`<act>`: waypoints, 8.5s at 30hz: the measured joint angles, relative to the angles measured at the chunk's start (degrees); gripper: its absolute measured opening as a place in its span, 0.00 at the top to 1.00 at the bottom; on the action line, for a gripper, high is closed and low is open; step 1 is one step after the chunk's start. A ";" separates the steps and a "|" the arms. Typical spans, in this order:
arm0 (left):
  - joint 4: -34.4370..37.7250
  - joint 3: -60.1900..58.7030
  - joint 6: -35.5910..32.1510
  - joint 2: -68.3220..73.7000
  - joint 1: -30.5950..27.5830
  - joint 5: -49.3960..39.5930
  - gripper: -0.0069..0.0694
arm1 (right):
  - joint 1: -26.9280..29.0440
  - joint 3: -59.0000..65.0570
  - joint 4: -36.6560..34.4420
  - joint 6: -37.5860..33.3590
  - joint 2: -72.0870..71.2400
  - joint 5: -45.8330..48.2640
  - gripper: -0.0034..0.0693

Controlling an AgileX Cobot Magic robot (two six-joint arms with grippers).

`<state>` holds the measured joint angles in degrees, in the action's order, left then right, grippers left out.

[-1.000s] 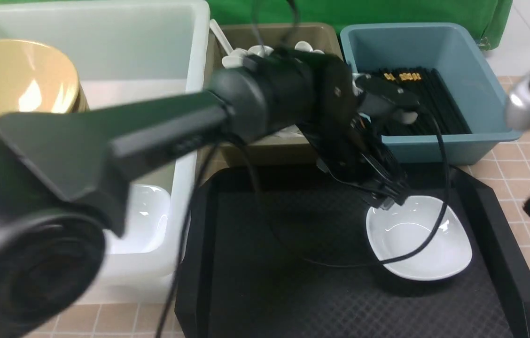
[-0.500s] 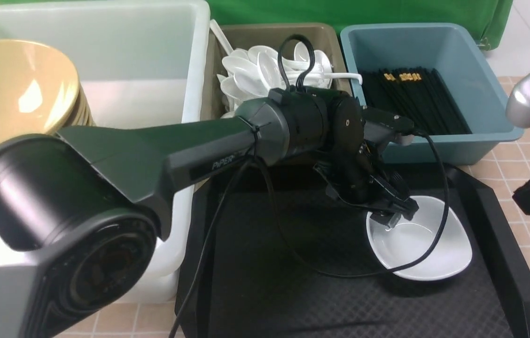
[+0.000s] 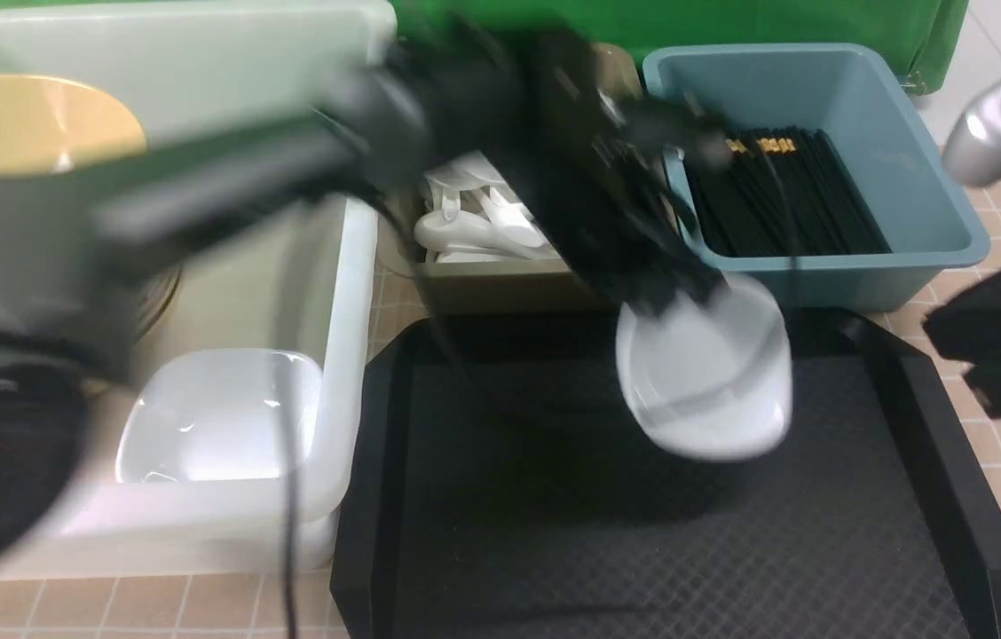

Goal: On brown table put chopsticks spoon bowls plates into blue grey white boxes.

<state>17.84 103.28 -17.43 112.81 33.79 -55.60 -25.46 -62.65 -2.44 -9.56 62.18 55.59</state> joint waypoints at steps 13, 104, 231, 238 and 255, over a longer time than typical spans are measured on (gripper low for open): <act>-4.82 -5.74 -2.25 -26.11 -24.96 -15.86 0.90 | -18.43 -13.09 -5.40 -11.75 12.74 -6.41 0.76; -16.39 -82.32 8.14 -98.28 -32.32 25.47 0.91 | -19.88 22.79 0.43 -11.14 -21.83 -44.63 0.84; -17.84 -104.76 18.94 -113.43 -32.32 37.77 0.91 | 29.94 64.24 8.08 16.03 -62.85 -37.60 0.85; -17.84 -104.76 18.94 -113.43 -32.32 37.75 0.91 | 29.94 64.24 8.08 16.03 -62.85 -37.60 0.84; -17.84 -104.76 18.94 -113.43 -32.32 37.68 0.91 | 29.94 64.24 8.08 16.03 -62.85 -37.60 0.82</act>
<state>0.00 -1.49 1.51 -0.63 1.47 -17.93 4.48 1.59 5.63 6.47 -0.67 17.98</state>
